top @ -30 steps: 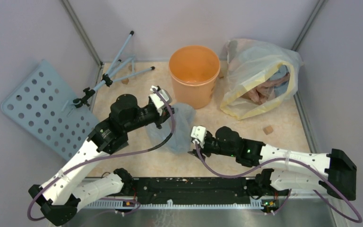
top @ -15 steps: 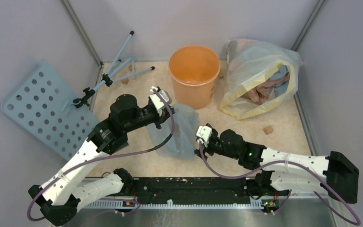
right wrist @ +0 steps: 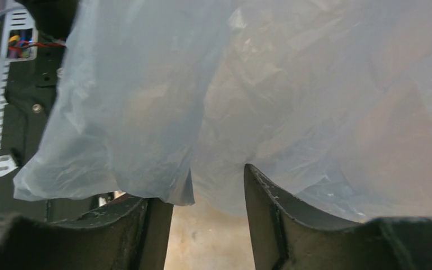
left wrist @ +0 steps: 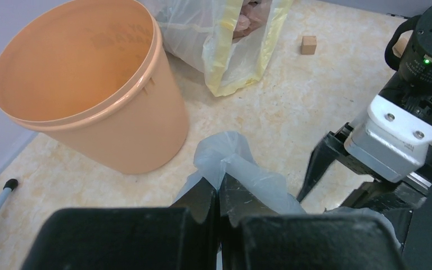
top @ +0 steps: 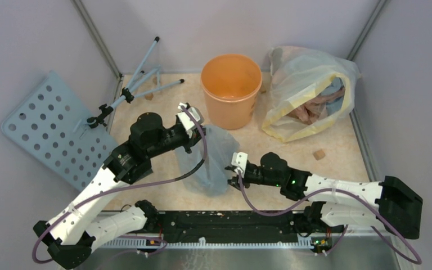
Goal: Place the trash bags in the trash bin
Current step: Unfold the trash bag at the center of the board.
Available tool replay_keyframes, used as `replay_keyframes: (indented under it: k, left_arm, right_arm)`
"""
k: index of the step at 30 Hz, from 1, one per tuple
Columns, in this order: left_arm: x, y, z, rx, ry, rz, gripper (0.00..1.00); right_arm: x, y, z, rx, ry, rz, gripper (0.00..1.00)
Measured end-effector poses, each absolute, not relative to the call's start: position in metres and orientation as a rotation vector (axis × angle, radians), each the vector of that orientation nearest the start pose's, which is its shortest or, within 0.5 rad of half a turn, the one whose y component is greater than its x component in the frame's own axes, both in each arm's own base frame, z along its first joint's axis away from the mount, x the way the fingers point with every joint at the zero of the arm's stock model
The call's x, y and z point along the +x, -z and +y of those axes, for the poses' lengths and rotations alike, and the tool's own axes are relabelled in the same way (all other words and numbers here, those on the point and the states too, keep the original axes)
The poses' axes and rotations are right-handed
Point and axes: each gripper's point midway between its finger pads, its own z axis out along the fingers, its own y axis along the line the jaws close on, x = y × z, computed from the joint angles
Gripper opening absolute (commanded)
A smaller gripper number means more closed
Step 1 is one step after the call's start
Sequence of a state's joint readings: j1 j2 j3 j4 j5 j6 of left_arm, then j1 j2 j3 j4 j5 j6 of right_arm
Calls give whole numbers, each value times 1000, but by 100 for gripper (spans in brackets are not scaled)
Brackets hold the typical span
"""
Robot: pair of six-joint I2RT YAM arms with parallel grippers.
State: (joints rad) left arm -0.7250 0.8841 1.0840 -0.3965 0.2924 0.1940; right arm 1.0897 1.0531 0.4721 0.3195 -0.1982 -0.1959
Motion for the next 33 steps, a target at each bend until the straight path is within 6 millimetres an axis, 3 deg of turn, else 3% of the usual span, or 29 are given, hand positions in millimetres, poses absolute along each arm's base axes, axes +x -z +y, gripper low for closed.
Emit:
replay_keyframes:
  k: [3,8,14,16,19,24,29,33]
  left_arm:
    - [208,-337,-238,979,628,1516,0]
    - [216,-335,-233,940,585,1540,0]
    - [232,-333,-220,862,482,1583,12]
    - [238,-333,-214,830,440,1597,30]
    - [249,-333,-202,756,361,1627,66]
    - [265,-328,-180,612,245,1692,98]
    - [261,-323,-175,535,272,1745,99]
    - [243,-336,-174,462,392,1752,99]
  right_arm:
    - [134,-148,332,-1288,-841,1438,0]
    - [136,-144,333,-1260,-852,1486,0]
    - [169,-163,305,-1052,-755,1579,0]
    - [180,-175,290,-948,-711,1607,0]
    - [197,-191,269,-788,-634,1673,0]
    - [222,-200,236,-538,-488,1809,0]
    - [226,-198,233,-465,-463,1885,0]
    - [226,-206,246,-470,-505,1913,0]
